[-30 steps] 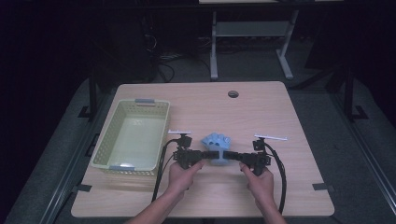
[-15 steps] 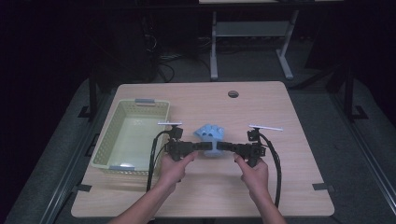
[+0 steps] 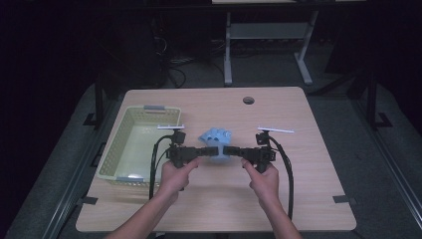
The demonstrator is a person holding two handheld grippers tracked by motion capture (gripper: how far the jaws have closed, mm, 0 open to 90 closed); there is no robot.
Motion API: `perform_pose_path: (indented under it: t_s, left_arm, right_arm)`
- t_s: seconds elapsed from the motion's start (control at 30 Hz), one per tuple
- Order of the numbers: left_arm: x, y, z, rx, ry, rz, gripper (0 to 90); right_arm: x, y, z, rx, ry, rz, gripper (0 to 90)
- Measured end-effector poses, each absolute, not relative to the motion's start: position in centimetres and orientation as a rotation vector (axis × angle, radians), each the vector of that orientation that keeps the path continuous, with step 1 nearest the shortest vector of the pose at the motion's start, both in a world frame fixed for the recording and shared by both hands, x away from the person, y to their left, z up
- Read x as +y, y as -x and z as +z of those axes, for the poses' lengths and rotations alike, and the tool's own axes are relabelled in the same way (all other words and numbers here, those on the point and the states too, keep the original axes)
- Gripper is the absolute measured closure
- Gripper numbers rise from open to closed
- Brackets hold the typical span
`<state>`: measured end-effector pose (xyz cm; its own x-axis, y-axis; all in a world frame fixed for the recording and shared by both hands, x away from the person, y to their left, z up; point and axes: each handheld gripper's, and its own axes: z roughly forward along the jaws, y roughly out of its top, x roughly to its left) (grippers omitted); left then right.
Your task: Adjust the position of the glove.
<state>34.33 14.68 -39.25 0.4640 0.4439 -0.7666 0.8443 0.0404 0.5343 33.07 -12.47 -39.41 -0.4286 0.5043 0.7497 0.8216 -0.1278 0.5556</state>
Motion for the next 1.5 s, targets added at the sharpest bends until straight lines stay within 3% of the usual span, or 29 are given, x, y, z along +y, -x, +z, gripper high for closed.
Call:
perform_pose_path:
  t_s: [1.5]
  left_arm:
    - [23.0,-34.6,-37.1,1.172,-1.532,-0.370,68.8]
  right_arm:
    - [-4.1,-36.0,-36.7,-1.924,1.341,-1.535,75.6]
